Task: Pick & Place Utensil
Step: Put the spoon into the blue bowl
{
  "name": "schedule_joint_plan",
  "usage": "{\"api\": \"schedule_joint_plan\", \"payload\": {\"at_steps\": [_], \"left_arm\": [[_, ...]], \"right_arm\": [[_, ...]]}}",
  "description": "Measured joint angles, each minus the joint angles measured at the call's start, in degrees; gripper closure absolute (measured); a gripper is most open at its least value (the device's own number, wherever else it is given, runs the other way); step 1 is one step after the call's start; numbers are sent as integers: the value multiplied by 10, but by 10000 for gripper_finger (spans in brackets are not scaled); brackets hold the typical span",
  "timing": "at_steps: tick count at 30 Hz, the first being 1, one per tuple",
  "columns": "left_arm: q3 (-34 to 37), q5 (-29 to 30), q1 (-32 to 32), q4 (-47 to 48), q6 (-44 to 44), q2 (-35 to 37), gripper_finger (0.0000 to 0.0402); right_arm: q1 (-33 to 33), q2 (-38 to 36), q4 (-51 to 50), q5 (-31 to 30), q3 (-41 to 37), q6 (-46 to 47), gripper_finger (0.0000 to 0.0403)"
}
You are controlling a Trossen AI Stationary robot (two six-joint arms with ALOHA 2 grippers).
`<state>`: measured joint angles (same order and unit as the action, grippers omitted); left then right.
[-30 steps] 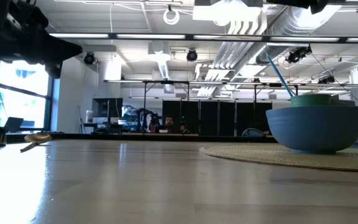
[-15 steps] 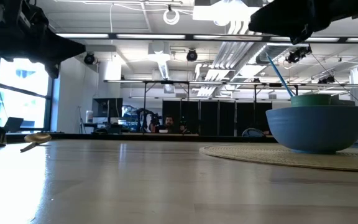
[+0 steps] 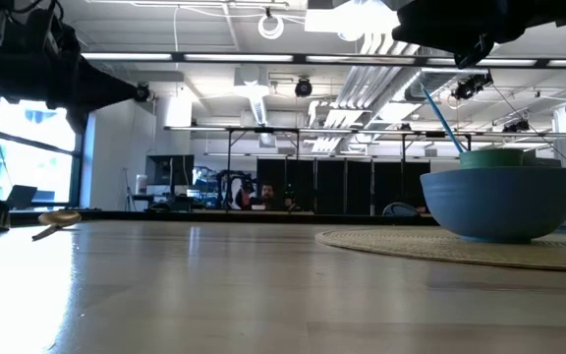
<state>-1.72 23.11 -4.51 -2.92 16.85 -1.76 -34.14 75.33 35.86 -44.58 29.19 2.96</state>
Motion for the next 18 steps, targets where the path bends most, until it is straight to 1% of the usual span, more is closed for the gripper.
{"api": "schedule_joint_plan", "payload": {"at_steps": [4, 9, 14, 18], "left_arm": [[4, -3, 0, -22, 22, -1, 401], [5, -28, 0, -73, 44, -39, 401], [4, -15, 0, -115, 71, -122, 401], [-2, 11, 0, -98, 150, -214, 401]], "right_arm": [[0, 0, 0, 0, 0, 0, 247], [0, 0, 0, -1, 0, 0, 247], [0, 0, 0, -4, 0, 0, 247], [0, 0, 5, -4, 0, 0, 247]]}}
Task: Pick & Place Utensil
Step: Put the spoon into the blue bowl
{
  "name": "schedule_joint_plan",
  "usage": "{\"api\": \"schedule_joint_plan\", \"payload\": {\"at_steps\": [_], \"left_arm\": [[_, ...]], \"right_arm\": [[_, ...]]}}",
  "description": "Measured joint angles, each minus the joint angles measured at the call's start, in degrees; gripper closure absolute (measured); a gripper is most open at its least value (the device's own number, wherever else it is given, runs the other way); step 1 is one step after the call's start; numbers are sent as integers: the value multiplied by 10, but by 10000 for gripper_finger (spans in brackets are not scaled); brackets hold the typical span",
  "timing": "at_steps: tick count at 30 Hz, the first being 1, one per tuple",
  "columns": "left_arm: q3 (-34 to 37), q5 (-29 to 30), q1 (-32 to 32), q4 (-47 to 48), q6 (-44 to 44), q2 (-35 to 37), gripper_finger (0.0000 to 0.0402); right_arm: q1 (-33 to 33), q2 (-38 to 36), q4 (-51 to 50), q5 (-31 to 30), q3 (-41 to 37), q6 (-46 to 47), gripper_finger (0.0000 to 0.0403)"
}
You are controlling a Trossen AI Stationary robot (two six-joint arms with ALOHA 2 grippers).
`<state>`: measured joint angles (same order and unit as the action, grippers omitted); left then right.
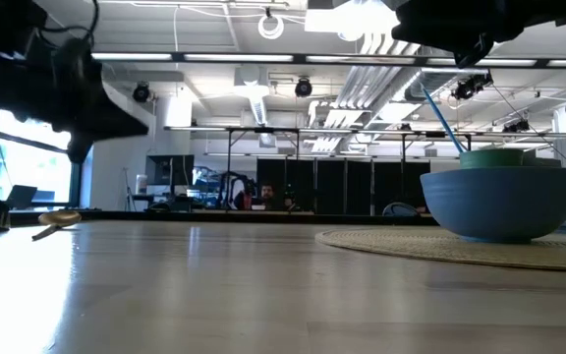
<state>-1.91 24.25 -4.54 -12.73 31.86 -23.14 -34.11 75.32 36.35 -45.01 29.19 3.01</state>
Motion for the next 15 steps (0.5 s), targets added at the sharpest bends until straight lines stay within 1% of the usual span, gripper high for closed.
{"api": "schedule_joint_plan", "payload": {"at_steps": [5, 8, 11, 13, 15], "left_arm": [[-20, 43, 0, 10, 100, -122, 401], [-50, 38, 0, 10, 132, -191, 401], [-94, 33, -8, 18, 137, -255, 401], [-135, 36, -22, 61, 153, -294, 402], [-183, 42, -40, 135, 183, -328, 401]], "right_arm": [[0, 0, 4, 0, 0, 0, 247], [0, 0, 4, 0, 0, 0, 247], [0, 0, 4, 0, 0, 0, 247], [0, 0, 4, 0, 0, 0, 247], [0, 0, 4, 0, 0, 0, 247]]}}
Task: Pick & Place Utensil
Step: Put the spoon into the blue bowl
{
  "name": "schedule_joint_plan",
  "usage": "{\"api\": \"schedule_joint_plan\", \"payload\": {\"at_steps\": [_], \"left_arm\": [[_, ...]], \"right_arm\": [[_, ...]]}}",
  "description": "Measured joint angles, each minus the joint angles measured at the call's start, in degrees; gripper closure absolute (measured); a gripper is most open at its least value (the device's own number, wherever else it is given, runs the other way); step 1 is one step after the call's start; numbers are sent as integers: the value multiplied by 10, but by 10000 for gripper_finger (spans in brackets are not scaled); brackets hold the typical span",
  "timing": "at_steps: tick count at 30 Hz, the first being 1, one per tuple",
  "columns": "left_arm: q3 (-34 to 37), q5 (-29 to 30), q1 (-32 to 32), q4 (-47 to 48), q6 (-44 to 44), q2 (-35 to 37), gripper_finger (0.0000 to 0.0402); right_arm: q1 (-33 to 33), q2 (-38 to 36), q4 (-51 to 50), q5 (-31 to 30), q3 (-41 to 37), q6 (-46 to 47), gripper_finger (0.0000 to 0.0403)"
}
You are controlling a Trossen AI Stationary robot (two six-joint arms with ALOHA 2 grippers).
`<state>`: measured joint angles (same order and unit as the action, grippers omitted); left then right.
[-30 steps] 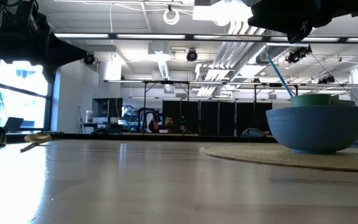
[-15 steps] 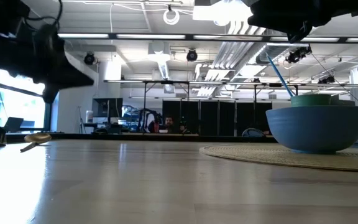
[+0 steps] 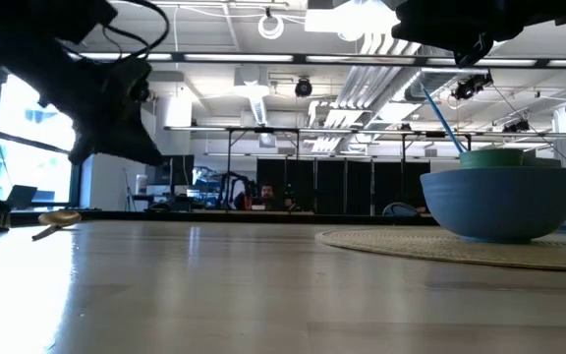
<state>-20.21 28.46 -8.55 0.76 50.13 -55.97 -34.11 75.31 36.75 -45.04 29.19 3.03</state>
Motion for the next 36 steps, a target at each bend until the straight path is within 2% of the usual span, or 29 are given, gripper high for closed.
{"api": "schedule_joint_plan", "payload": {"at_steps": [3, 7, 12, 19, 24, 31, 36], "left_arm": [[-81, 2, -37, 167, 76, -48, 401], [-182, 39, -111, 382, 237, -104, 401], [-253, 64, -183, 529, 436, -157, 401], [-232, 37, -192, 604, 603, -205, 393], [-214, 39, -192, 651, 683, -208, 353], [-165, 84, -192, 613, 753, -208, 282], [-124, 98, -192, 588, 793, -208, 269]], "right_arm": [[0, 0, 0, 4, 0, 0, 247], [0, 0, 0, 7, 0, 0, 247], [0, 0, -9, 9, 0, -3, 247], [0, 0, -13, 9, 0, -4, 247], [0, 0, -13, 8, 0, -5, 247], [0, 0, -10, 7, 0, -5, 247], [0, 0, -9, 7, 0, -5, 247]]}}
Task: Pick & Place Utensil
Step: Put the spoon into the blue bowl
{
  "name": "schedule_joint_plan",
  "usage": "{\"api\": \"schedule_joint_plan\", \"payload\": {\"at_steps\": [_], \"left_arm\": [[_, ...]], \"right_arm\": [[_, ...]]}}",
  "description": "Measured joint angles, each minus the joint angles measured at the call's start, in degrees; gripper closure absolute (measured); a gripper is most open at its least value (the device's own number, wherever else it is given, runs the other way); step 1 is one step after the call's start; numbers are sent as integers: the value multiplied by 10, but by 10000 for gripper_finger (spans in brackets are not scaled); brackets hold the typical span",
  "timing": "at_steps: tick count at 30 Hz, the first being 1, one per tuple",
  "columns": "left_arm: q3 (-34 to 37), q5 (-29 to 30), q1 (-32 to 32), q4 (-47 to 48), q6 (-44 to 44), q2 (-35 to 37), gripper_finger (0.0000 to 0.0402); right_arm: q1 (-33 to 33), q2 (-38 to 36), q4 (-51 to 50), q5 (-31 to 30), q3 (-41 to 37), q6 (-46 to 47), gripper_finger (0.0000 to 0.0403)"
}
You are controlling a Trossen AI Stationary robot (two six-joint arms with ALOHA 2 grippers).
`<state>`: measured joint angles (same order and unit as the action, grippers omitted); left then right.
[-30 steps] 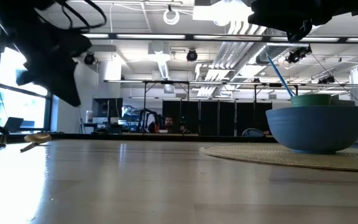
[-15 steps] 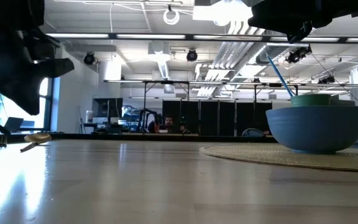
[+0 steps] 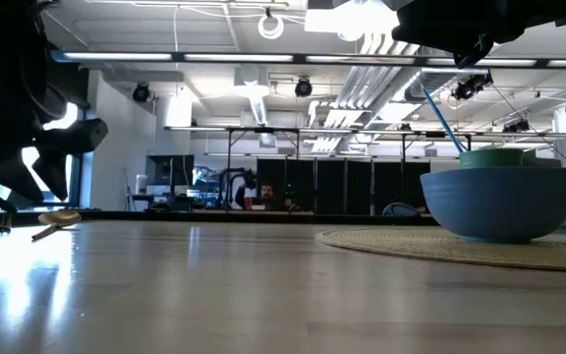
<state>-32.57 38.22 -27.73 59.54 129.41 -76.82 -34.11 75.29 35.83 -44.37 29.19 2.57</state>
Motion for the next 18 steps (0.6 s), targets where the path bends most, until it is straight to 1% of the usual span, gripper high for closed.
{"api": "schedule_joint_plan", "payload": {"at_steps": [5, 7, 9, 12, 18], "left_arm": [[27, 24, 1, -58, 5, -8, 268], [30, 17, 10, -67, 5, -21, 268], [30, -5, 29, -82, -5, -39, 268], [30, -19, 59, -112, -36, -67, 268], [29, -6, 99, -163, -112, -97, 268]], "right_arm": [[0, 0, 0, 0, 0, 0, 247], [0, 0, 0, 0, 0, 0, 247], [0, 0, 0, 0, 0, 0, 247], [0, 0, 2, 0, 0, 0, 247], [0, 0, 3, 0, 0, 0, 247]]}}
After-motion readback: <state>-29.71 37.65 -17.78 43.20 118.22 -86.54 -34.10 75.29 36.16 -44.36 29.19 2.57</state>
